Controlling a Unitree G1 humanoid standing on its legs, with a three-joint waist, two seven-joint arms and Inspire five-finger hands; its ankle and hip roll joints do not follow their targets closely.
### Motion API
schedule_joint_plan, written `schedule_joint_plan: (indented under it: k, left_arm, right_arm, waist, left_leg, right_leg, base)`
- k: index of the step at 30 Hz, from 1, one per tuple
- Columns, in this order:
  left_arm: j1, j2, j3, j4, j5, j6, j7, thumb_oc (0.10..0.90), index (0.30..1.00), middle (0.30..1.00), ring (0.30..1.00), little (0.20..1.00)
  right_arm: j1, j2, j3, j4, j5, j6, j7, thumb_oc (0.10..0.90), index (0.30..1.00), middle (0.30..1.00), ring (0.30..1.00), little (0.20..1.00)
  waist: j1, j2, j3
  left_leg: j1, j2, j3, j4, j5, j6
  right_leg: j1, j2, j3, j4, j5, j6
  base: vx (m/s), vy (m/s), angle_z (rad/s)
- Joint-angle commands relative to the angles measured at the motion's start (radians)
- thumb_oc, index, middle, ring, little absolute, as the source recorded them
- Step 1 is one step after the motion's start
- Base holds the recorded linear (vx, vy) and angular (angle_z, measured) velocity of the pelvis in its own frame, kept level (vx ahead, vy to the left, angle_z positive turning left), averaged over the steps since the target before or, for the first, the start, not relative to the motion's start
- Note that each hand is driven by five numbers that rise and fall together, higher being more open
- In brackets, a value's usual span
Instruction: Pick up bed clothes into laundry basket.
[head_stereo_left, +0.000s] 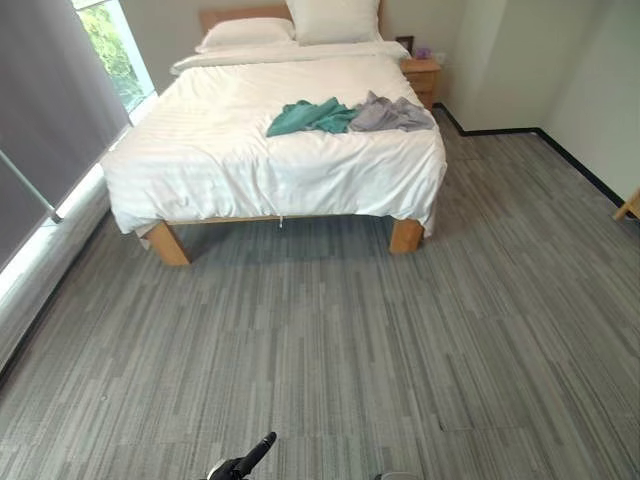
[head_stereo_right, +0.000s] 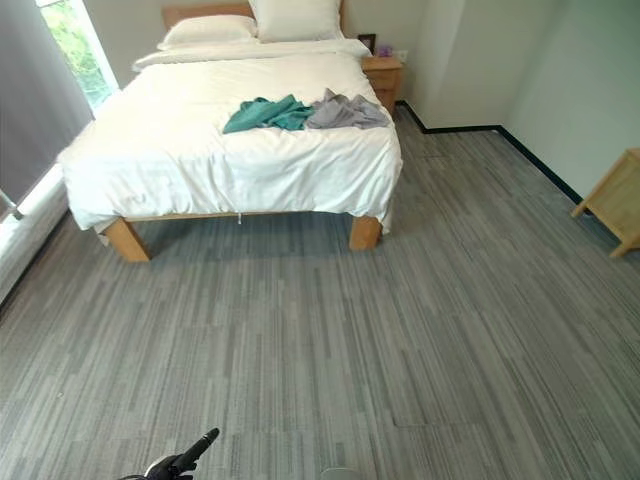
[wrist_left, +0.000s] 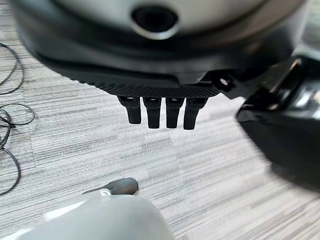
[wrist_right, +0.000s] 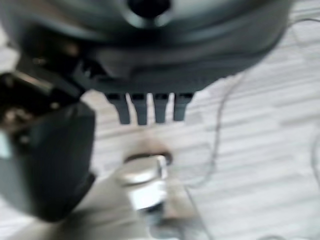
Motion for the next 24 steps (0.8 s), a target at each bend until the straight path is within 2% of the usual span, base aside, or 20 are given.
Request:
schedule_joint_plan:
  k: [1,10,12,13,15,16,17,19,20,24]
  left_arm:
    - [-0.03,0.009,0.049,0.019,0.015,-0.016,-0.004,0.8,0.9,0.9,0.9,0.9]
    - [-0.05,0.028,0.073,-0.012,-0.031,-0.029,0.013,0.8,0.9,0.9,0.9,0.9]
    - [-0.096,0.073,0.111,-0.103,-0.156,-0.058,0.029,0.8,0.9,0.9,0.9,0.9]
    - [-0.096,0.073,0.111,-0.103,-0.157,-0.058,0.029,0.8,0.9,0.9,0.9,0.9]
    - [-0.122,0.104,0.125,-0.227,-0.23,-0.072,0.045,0.8,0.9,0.9,0.9,0.9]
    - [-0.142,0.134,0.121,-0.353,-0.248,-0.064,0.063,0.8,0.9,0.9,0.9,0.9]
    - [-0.141,0.134,0.121,-0.355,-0.248,-0.062,0.064,0.8,0.9,0.9,0.9,0.9]
    - [-0.15,0.161,0.126,-0.547,-0.331,-0.07,0.081,0.8,0.9,0.9,0.9,0.9]
    - [-0.151,0.178,0.126,-0.65,-0.349,-0.072,0.087,0.8,0.9,0.9,0.9,0.9]
    - [-0.14,0.179,0.119,-0.822,-0.339,-0.069,0.114,0.8,0.9,0.9,0.9,0.9]
  right_arm:
    - [-0.09,-0.022,0.025,-0.075,0.032,-0.059,0.021,0.8,0.9,0.9,0.9,0.9]
    - [-0.089,-0.021,0.034,-0.044,0.03,-0.052,0.036,0.8,0.9,0.9,0.9,0.9]
    - [-0.11,-0.06,-0.002,-0.098,0.102,-0.067,0.046,0.8,0.9,0.9,0.9,0.9]
    - [-0.11,-0.06,-0.002,-0.098,0.102,-0.066,0.046,0.8,0.9,0.9,0.9,0.9]
    - [-0.121,-0.086,-0.012,-0.22,0.136,-0.08,0.042,0.8,0.9,0.9,0.9,0.9]
    - [-0.129,-0.118,-0.027,-0.376,0.135,-0.087,0.013,0.8,0.9,0.9,0.9,0.9]
    - [-0.128,-0.118,-0.027,-0.378,0.134,-0.086,0.012,0.8,0.9,0.9,0.9,0.9]
    - [-0.128,-0.14,-0.059,-0.582,0.166,-0.094,-0.007,0.8,0.9,0.9,0.9,0.9]
    - [-0.125,-0.151,-0.068,-0.673,0.163,-0.106,-0.016,0.8,0.9,0.9,0.9,0.9]
    - [-0.116,-0.161,-0.069,-0.84,0.082,-0.108,-0.04,0.8,0.9,0.9,0.9,0.9]
  waist:
    - [0.015,-0.041,0.006]
    - [0.034,-0.046,-0.013]
    - [0.036,-0.046,-0.025]
    - [0.036,-0.046,-0.024]
    - [0.034,-0.045,-0.025]
    - [0.027,-0.041,-0.024]
    - [0.028,-0.041,-0.023]
    - [0.024,-0.036,-0.022]
    - [0.022,-0.035,-0.02]
    - [0.027,-0.035,-0.012]
  left_leg:
    - [-0.034,0.069,-0.119,-0.037,0.014,-0.127]
    - [-0.026,0.067,-0.14,-0.048,0.018,-0.129]
    - [-0.019,0.069,-0.145,-0.051,0.017,-0.133]
    - [-0.018,0.069,-0.145,-0.051,0.017,-0.133]
    - [-0.019,0.07,-0.146,-0.05,0.019,-0.135]
    - [-0.018,0.073,-0.143,-0.049,0.019,-0.137]
    - [-0.017,0.073,-0.143,-0.049,0.019,-0.137]
    - [-0.018,0.074,-0.142,-0.048,0.02,-0.135]
    - [-0.02,0.075,-0.14,-0.048,0.022,-0.134]
    - [-0.027,0.074,-0.148,-0.048,0.026,-0.131]
  right_leg:
    - [0.153,-0.062,0.041,-0.221,0.082,0.091]
    - [0.183,-0.068,0.011,-0.235,0.075,0.091]
    - [0.195,-0.07,0.007,-0.241,0.073,0.092]
    - [0.197,-0.07,0.007,-0.241,0.073,0.092]
    - [0.194,-0.069,0.006,-0.239,0.073,0.092]
    - [0.192,-0.067,0.008,-0.236,0.074,0.093]
    - [0.193,-0.067,0.008,-0.236,0.074,0.093]
    - [0.19,-0.066,0.011,-0.235,0.074,0.093]
    - [0.188,-0.065,0.01,-0.233,0.075,0.093]
    - [0.187,-0.068,0.004,-0.228,0.072,0.092]
  base:
    - [0.01,0.001,-0.05]
    - [0.01,-0.006,0.03]
    - [0.03,-0.014,0.08]
    - [0.02,-0.011,0.09]
    - [-0.01,-0.005,0.12]
    - [-0.02,0.001,0.06]
    - [0.0,0.0,0.0]
    - [-0.03,0.01,-0.05]
    - [-0.03,0.004,-0.04]
    - [-0.02,-0.001,-0.01]
